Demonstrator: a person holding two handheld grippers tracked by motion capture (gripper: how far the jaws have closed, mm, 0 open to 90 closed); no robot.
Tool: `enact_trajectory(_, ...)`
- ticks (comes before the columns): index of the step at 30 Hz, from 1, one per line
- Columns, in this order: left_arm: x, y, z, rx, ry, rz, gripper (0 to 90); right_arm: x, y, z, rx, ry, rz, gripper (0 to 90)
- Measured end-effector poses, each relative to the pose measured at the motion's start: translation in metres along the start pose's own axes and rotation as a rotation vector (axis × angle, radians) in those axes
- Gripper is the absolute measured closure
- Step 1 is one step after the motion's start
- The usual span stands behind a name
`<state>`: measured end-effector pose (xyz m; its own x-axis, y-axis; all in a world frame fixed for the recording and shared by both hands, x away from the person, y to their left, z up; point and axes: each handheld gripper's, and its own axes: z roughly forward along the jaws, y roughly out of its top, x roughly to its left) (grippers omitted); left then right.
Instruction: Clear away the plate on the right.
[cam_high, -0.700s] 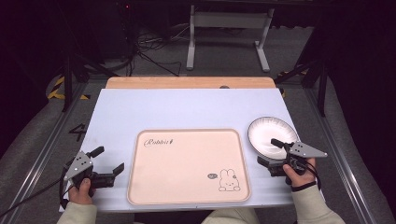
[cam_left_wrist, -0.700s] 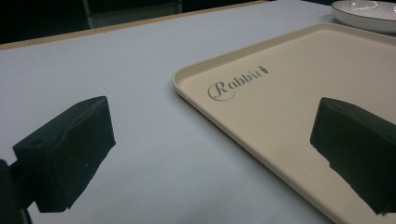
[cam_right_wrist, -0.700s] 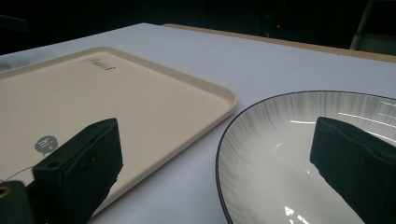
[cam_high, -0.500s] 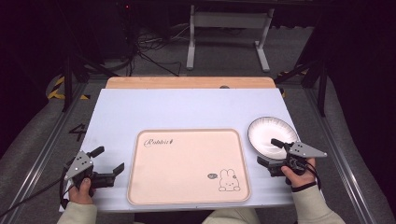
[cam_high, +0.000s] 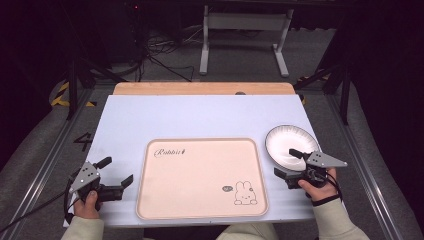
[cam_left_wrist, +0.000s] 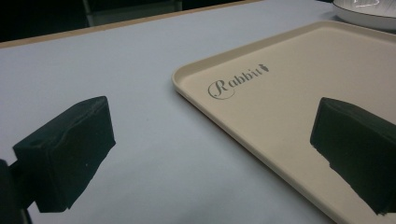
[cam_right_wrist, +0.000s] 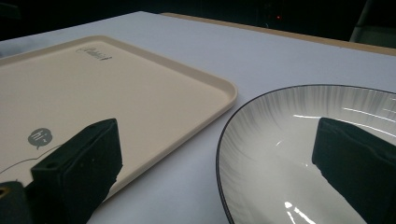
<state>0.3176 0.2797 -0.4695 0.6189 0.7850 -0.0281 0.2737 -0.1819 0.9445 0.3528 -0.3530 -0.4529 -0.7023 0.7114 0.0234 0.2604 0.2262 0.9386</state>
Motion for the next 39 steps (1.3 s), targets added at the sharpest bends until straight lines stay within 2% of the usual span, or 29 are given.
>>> enact_trajectory(5, 0.000, 0.000, 0.000, 0.006, 0.000, 0.002, 0.3, 0.001, 0.001, 0.001, 0.008, 0.000, -0.007, 1.8)
enact_trajectory(7, 0.000, 0.000, 0.000, 0.005, 0.000, -0.003, 0.3, 0.000, 0.002, 0.001, 0.005, 0.001, 0.022, 2.0)
enact_trajectory(16, 0.000, 0.000, 0.000, 0.004, 0.001, 0.000, 0.3, -0.002, 0.015, -0.005, 0.018, -0.019, 0.006, 3.6)
enact_trajectory(27, 0.000, 0.000, 0.000, 0.006, 0.004, -0.003, 0.3, -0.022, 0.030, -0.017, 0.037, -0.076, 0.013, 4.0)
enact_trajectory(34, 0.000, 0.000, 0.000, 0.004, 0.004, -0.004, 0.3, -0.032, 0.037, -0.020, 0.046, -0.090, 0.021, 5.5)
enact_trajectory(39, 0.000, 0.000, 0.000, 0.005, 0.004, -0.002, 0.3, -0.042, 0.043, -0.023, 0.045, -0.119, 0.044, 5.5)
